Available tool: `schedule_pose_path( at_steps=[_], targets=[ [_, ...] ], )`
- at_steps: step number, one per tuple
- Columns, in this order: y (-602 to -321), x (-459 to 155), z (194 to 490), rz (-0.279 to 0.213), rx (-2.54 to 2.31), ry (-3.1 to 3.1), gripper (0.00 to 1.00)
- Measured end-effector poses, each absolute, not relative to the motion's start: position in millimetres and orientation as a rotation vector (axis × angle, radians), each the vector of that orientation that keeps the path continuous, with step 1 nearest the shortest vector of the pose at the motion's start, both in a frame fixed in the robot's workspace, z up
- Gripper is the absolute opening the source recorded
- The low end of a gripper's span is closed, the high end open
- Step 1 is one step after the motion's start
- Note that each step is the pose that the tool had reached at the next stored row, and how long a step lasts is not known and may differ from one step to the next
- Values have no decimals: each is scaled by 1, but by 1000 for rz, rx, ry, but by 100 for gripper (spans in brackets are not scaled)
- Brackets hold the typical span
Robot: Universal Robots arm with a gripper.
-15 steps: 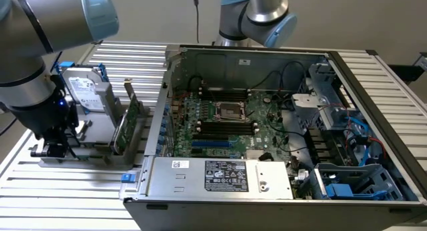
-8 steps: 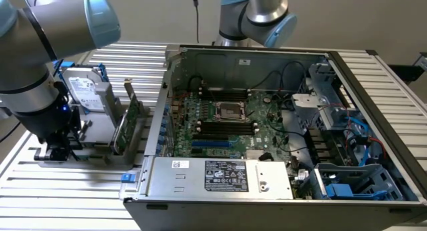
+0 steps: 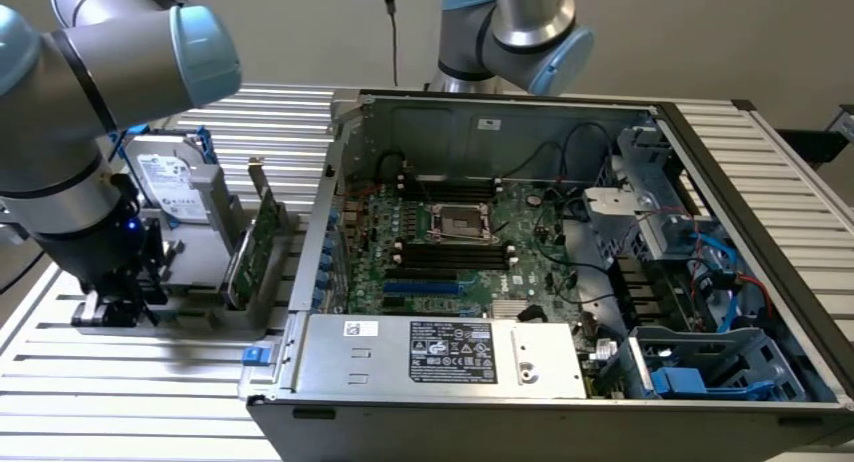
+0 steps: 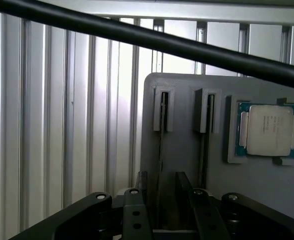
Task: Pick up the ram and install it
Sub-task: 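Pick up the ram and move it above insertion slot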
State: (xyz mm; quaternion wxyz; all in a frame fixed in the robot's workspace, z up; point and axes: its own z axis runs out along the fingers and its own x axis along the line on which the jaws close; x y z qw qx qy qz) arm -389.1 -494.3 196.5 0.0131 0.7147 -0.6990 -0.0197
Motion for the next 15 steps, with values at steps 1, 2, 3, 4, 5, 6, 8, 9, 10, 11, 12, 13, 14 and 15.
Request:
schedule_pose_path(
  at_steps=[1, 2, 3, 4, 5, 6, 8, 9, 10, 11, 12, 13, 14, 15],
  targets=[
    [-494, -390, 196, -60, 2228, -2178, 36],
    [-494, -391, 196, -59, 2228, -2179, 36],
    [-494, -391, 196, -58, 2229, -2179, 36],
    [-494, -392, 196, -56, 2230, -2180, 36],
    [-494, -392, 197, -55, 2230, -2180, 36],
    [-494, -393, 197, -54, 2230, -2181, 36],
    [-494, -393, 196, -53, 2231, -2181, 36],
    [-494, -393, 196, -52, 2231, -2182, 36],
    [-494, -393, 196, -51, 2232, -2182, 35],
    [-494, -393, 196, -50, 2232, -2183, 35],
    [-494, -393, 196, -50, 2232, -2183, 28],
    [-494, -393, 196, -50, 2233, -2183, 28],
    [-494, -393, 196, -49, 2233, -2183, 22],
    [-494, -393, 196, -49, 2233, -2183, 16]
  ],
)
